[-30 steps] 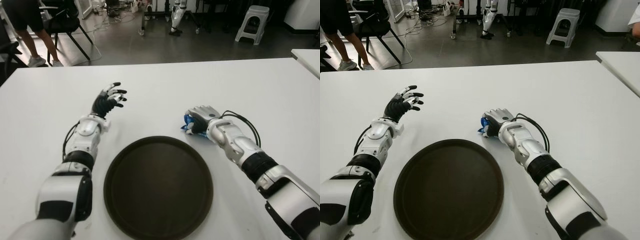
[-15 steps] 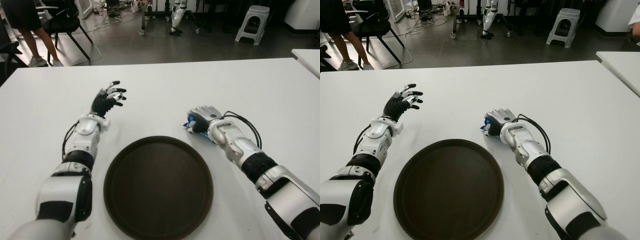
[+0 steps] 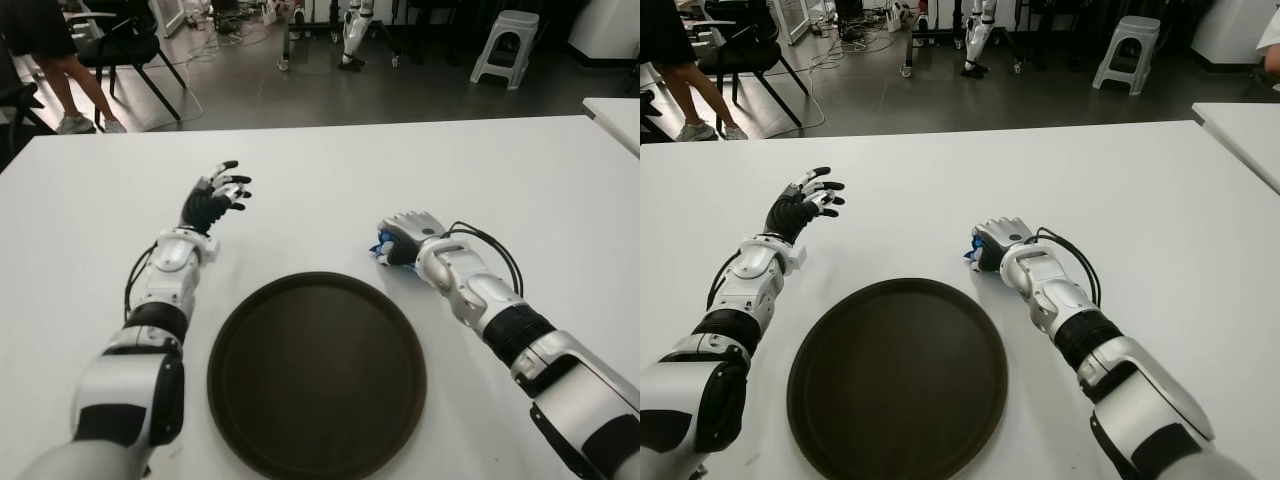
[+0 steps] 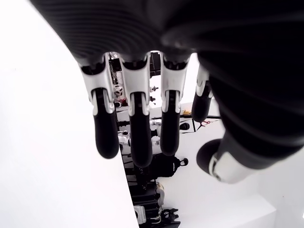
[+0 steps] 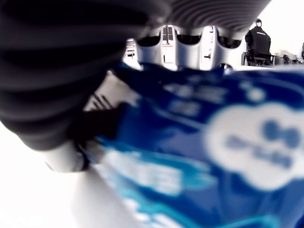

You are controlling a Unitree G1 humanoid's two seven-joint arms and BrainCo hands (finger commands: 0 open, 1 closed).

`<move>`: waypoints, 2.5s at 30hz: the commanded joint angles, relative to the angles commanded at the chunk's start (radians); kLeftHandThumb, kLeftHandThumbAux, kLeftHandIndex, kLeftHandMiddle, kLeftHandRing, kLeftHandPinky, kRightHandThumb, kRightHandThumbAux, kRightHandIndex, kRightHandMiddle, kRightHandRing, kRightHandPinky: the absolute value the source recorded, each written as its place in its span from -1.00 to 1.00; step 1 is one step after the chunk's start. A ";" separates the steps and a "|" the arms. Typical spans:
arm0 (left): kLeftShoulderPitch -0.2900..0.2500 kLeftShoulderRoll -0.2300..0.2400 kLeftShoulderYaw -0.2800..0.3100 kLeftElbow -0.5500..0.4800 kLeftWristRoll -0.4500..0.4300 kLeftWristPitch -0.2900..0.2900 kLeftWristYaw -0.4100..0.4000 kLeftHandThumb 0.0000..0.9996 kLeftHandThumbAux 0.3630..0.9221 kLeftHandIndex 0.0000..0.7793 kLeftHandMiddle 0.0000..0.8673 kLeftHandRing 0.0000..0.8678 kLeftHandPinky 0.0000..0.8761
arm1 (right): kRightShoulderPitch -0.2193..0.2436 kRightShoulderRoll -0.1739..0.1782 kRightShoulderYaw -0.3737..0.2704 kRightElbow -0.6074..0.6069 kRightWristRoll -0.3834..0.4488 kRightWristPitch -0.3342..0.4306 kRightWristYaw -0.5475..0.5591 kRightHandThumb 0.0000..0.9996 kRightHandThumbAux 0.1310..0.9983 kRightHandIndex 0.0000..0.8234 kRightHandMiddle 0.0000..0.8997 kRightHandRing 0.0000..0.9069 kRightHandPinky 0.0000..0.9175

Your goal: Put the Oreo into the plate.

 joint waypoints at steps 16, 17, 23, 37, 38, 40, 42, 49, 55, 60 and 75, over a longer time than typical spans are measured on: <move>-0.015 -0.009 -0.002 0.023 0.000 0.014 0.021 -0.50 0.14 -0.56 -0.28 -0.19 -0.07 | -0.038 -0.007 -0.023 0.028 0.012 -0.008 -0.009 0.39 0.39 0.01 0.25 0.34 0.35; -0.016 -0.010 -0.002 0.024 -0.001 0.013 0.022 -0.50 0.15 -0.56 -0.28 -0.19 -0.07 | -0.041 -0.011 -0.030 0.018 0.015 -0.009 -0.007 0.39 0.39 0.01 0.25 0.33 0.34; -0.022 -0.013 -0.001 0.038 0.002 0.011 0.029 -0.50 0.12 -0.57 -0.28 -0.17 -0.03 | -0.062 -0.038 -0.079 -0.035 0.038 -0.028 -0.006 0.39 0.39 0.02 0.25 0.31 0.31; -0.025 -0.014 -0.012 0.047 0.017 0.000 0.029 -0.61 0.04 -0.59 -0.29 -0.20 -0.07 | -0.016 -0.057 -0.177 -0.218 0.070 -0.065 -0.065 0.39 0.39 0.03 0.32 0.35 0.38; -0.025 -0.013 -0.013 0.048 0.018 0.000 0.029 -0.61 0.04 -0.59 -0.30 -0.20 -0.08 | -0.015 -0.054 -0.182 -0.233 0.070 -0.063 -0.066 0.39 0.39 0.03 0.34 0.37 0.39; -0.027 -0.013 -0.012 0.051 0.019 0.001 0.028 -0.61 0.03 -0.60 -0.31 -0.21 -0.08 | -0.008 -0.051 -0.191 -0.265 0.071 -0.060 -0.068 0.39 0.39 0.03 0.34 0.37 0.38; -0.029 -0.013 -0.011 0.054 0.019 0.003 0.027 -0.61 0.02 -0.61 -0.31 -0.21 -0.09 | 0.002 -0.051 -0.200 -0.303 0.072 -0.056 -0.067 0.39 0.39 0.02 0.33 0.37 0.37; -0.034 -0.015 -0.008 0.063 0.018 0.009 0.028 -0.62 -0.02 -0.59 -0.31 -0.20 -0.07 | 0.017 -0.048 -0.223 -0.378 0.078 -0.048 -0.054 0.39 0.39 0.03 0.31 0.34 0.34; -0.036 -0.017 -0.007 0.070 0.018 0.010 0.027 -0.61 -0.02 -0.59 -0.30 -0.20 -0.09 | 0.027 -0.045 -0.238 -0.417 0.074 -0.055 -0.073 0.39 0.39 0.03 0.33 0.35 0.32; -0.037 -0.017 -0.011 0.073 0.024 0.006 0.034 -0.62 -0.05 -0.57 -0.29 -0.19 -0.09 | 0.019 -0.044 -0.243 -0.434 0.066 -0.052 -0.078 0.39 0.39 0.03 0.28 0.29 0.23; -0.044 -0.021 -0.006 0.087 0.021 0.015 0.047 -0.59 -0.03 -0.57 -0.28 -0.18 -0.08 | 0.122 0.016 -0.208 -0.660 0.032 -0.022 -0.079 0.38 0.39 0.03 0.36 0.34 0.25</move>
